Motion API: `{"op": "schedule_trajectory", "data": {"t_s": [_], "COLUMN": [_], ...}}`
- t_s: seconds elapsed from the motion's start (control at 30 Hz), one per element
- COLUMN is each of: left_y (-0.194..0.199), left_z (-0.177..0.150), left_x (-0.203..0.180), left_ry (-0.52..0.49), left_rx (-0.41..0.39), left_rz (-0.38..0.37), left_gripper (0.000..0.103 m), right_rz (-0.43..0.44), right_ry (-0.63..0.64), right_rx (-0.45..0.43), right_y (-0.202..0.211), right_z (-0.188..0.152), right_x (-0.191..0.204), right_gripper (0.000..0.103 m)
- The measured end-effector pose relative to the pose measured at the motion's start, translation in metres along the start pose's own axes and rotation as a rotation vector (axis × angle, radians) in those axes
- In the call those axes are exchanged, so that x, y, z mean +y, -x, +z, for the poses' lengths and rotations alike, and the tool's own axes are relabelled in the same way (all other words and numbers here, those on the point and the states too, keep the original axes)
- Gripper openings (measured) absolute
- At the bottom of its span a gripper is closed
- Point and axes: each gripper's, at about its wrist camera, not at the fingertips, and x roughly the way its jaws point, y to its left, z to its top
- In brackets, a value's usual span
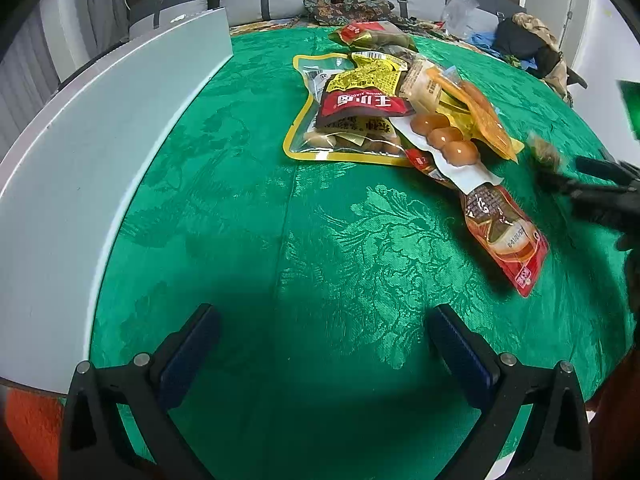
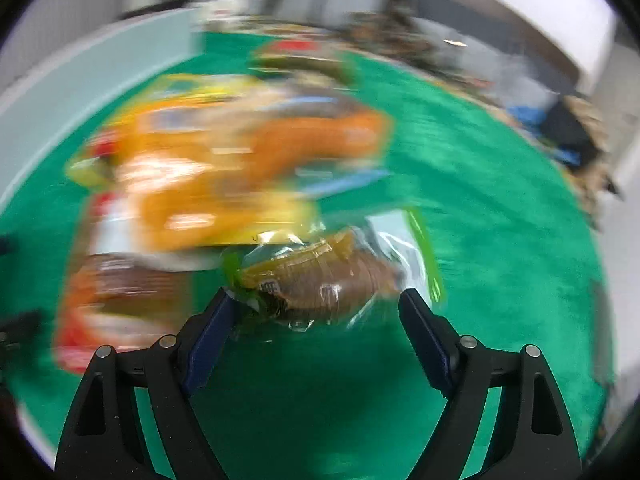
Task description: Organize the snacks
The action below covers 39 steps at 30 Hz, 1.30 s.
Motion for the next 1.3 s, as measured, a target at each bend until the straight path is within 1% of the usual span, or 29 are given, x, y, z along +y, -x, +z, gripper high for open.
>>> {"op": "schedule_trajectory", "data": {"t_s": [0.03,0.1,0.27,0.33,0.37,0.43,0.5,0.53,0.6,0.67,0.77,0.87,0.93,0.97,1.03,1.17,1.3], "left_y": [0.000,-0.001,0.000,0.004,0.008,0.015,0.017,0.016,0.009,-0.003,-0.022,-0.038,-0.043,-0.042,-0.042,-0.042,-0.035], "left_z": [0.001,0.001,0.005,0.008,0.011,0.017,0.027,0.032,0.046,0.058,0.075,0.080,0.080,0.079,0.079,0.077,0.066], "left_x": [0.000,-0.001,-0.001,-0.001,-0.002,-0.009,-0.022,-0.029,-0.046,-0.063,-0.087,-0.100,-0.102,-0.102,-0.099,-0.086,-0.067], "left_ry": [0.004,0.011,0.033,0.066,0.085,0.093,0.076,0.067,0.047,0.034,0.022,0.011,-0.011,-0.020,-0.011,0.010,0.019], "left_rx": [-0.002,-0.003,0.021,0.030,0.024,0.013,0.015,0.019,0.039,0.066,0.087,0.118,0.122,0.113,0.122,0.126,0.131], "left_rz": [0.002,0.006,0.003,-0.055,-0.098,-0.155,-0.185,-0.186,-0.179,-0.156,-0.093,-0.041,0.001,0.007,-0.001,0.011,0.016], "left_gripper": [0.103,0.103,0.103,0.103,0.103,0.103,0.103,0.103,0.103,0.103,0.103,0.103,0.103,0.103,0.103,0.103,0.103], "right_rz": [-0.011,0.031,0.022,0.004,0.004,0.022,0.028,0.030,0.035,0.028,0.026,0.016,0.014,0.015,0.013,0.014,0.014], "right_ry": [-0.050,-0.128,-0.226,-0.275,-0.297,-0.326,-0.342,-0.343,-0.341,-0.325,-0.320,-0.306,-0.300,-0.301,-0.300,-0.300,-0.301], "right_rx": [0.003,-0.020,-0.102,-0.111,-0.102,-0.075,-0.064,-0.059,-0.041,-0.051,-0.042,-0.037,-0.034,-0.034,-0.034,-0.034,-0.034], "right_y": [0.001,0.011,0.041,0.048,0.045,0.038,0.033,0.031,0.027,0.029,0.027,0.027,0.026,0.026,0.026,0.026,0.026], "right_z": [-0.001,-0.009,-0.053,-0.066,-0.066,-0.067,-0.069,-0.070,-0.074,-0.074,-0.077,-0.077,-0.077,-0.077,-0.076,-0.076,-0.076], "right_x": [-0.017,-0.044,-0.082,-0.090,-0.095,-0.104,-0.107,-0.107,-0.104,-0.101,-0.099,-0.097,-0.096,-0.096,-0.095,-0.096,-0.096], "right_gripper": [0.086,0.086,0.086,0.086,0.086,0.086,0.086,0.086,0.086,0.086,0.086,0.087,0.088,0.088,0.088,0.088,0.088]}}
